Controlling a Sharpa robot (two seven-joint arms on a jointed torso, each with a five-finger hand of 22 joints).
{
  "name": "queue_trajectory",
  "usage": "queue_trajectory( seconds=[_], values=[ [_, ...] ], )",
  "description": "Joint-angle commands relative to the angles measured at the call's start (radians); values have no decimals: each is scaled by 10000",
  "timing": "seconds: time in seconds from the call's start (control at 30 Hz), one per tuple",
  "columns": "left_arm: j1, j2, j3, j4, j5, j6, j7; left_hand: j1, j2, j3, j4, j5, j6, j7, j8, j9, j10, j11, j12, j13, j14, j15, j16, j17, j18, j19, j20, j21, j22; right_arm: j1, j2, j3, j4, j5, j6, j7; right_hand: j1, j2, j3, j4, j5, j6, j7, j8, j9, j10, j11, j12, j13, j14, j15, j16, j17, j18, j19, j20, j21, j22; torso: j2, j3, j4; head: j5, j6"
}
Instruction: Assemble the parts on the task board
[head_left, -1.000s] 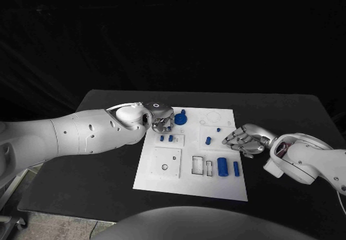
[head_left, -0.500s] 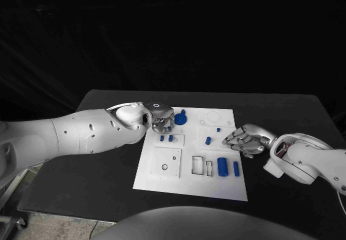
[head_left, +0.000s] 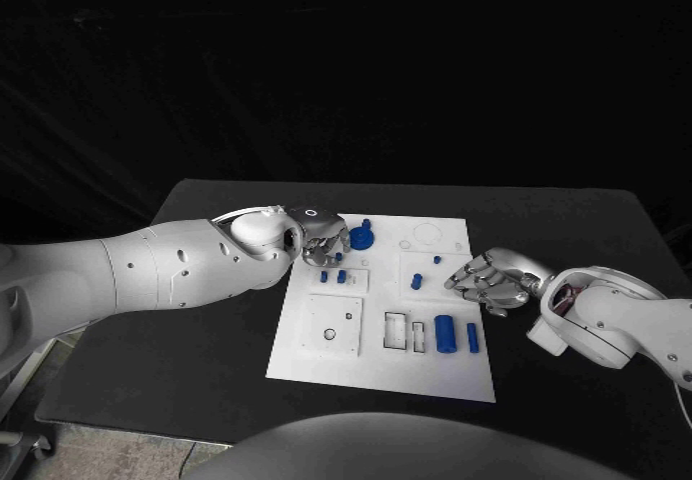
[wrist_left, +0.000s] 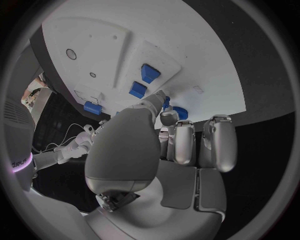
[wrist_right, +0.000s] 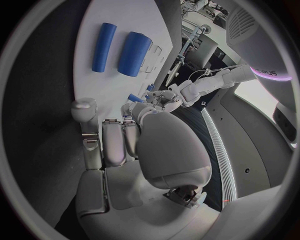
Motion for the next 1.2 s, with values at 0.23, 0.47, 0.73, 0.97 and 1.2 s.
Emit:
queue_trajectory(
  seconds=[0.23,0.47,0.73,0.97,1.2],
  values=[
    [0,-63,2,8,-39,44,160,-76,-132,-51,48,-196,-377,-116,-31,-107,-92,-23,-59,-44,-2,-91,-72,14,29,-48,0,-53,2071,-7,1,2,-6,6,106,-25,-26,-43,10,-26,29,31,11,0,15,-94,4,-44,9,24,67,-29,143,87,-58,-16,-63,718,7,-1,-3,6,2],
    [0,-167,2,53,-39,-325,287,-83,-127,-57,63,-258,-340,-146,23,-106,-68,-24,-24,-11,-6,-93,-80,8,29,-48,2,-54,2071,-7,-4,2,-1,6,105,-30,-28,-43,17,-33,29,33,12,1,15,-99,5,-48,5,22,68,-28,144,88,-62,-15,-69,720,8,-4,-1,-12,2],
    [30,-595,67,270,-124,-934,180,87,-159,17,4,-293,31,-121,258,-63,-34,-47,-1,3,-31,-105,-124,-36,36,-67,7,-86,2061,17,-144,7,105,-7,-454,78,-33,-53,19,-46,29,69,18,19,23,-83,11,-33,20,29,70,-3,165,86,-58,-13,-59,727,-4,3,-5,3,2],
    [292,-1169,128,451,-323,-885,-187,188,-378,257,21,-623,118,-236,311,-112,-351,-23,-445,-376,-181,-96,-296,-257,82,-210,23,-303,1996,531,-394,9,401,-164,-968,-16,-61,-133,-13,-71,25,75,18,20,25,-112,12,-62,-19,78,69,108,251,60,12,-11,101,773,-17,-5,-5,123,2],
    [551,-1780,137,664,636,-2340,35,-39,-768,704,431,-828,234,-72,420,-214,-2884,248,-2392,-1876,-3133,286,-2226,-2582,1045,-5972,296,-6868,280,1526,-596,9,884,-630,-1326,-416,-130,-468,106,-74,-260,-300,-29,-173,-51,-3205,-108,-2959,-2606,-170,-19,-379,-139,164,-258,-60,-577,644,-38,-55,4,21,2]
  ],
)
